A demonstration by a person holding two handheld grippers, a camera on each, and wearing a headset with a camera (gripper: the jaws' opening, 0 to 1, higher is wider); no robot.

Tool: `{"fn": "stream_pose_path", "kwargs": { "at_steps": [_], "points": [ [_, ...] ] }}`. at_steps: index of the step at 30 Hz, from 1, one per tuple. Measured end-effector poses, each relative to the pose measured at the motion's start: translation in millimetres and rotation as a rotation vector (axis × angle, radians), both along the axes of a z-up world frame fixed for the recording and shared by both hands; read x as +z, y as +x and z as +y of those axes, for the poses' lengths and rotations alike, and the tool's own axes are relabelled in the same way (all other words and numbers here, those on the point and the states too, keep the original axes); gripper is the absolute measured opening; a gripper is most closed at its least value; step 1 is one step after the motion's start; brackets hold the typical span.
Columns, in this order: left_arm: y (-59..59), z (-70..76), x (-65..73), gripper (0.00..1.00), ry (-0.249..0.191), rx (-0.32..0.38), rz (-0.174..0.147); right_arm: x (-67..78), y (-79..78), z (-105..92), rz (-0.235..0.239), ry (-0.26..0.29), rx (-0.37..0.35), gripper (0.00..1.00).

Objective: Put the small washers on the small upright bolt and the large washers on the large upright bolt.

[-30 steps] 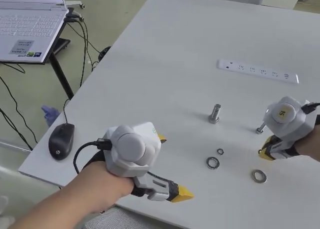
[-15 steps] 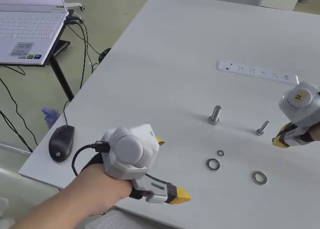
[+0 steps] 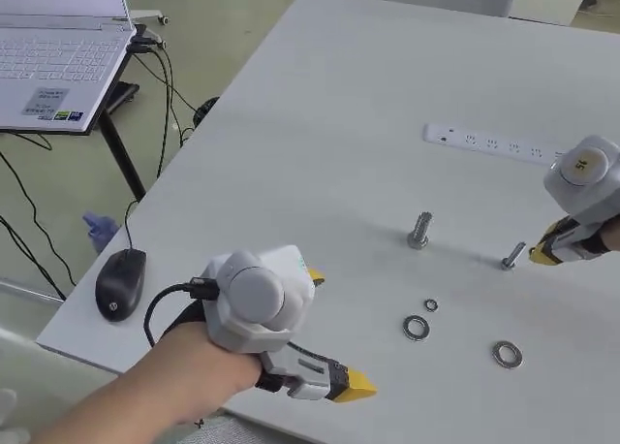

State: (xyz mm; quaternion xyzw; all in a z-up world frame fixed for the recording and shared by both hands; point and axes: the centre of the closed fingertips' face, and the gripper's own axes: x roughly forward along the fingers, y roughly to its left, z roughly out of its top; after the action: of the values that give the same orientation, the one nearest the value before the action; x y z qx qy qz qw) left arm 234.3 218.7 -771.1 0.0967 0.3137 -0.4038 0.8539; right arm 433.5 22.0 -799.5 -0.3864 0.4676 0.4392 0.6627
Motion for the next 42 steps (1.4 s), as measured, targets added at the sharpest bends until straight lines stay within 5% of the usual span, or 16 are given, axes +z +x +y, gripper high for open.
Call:
{"fn": "stream_pose_path", "kwargs": {
  "at_steps": [42],
  "points": [
    [5.5,6.3,-3.5,0.84,0.003,0.010,0.014,-19.3,13.6,12.6,0.021,0.016,-0.006,0.13]
  ]
}}
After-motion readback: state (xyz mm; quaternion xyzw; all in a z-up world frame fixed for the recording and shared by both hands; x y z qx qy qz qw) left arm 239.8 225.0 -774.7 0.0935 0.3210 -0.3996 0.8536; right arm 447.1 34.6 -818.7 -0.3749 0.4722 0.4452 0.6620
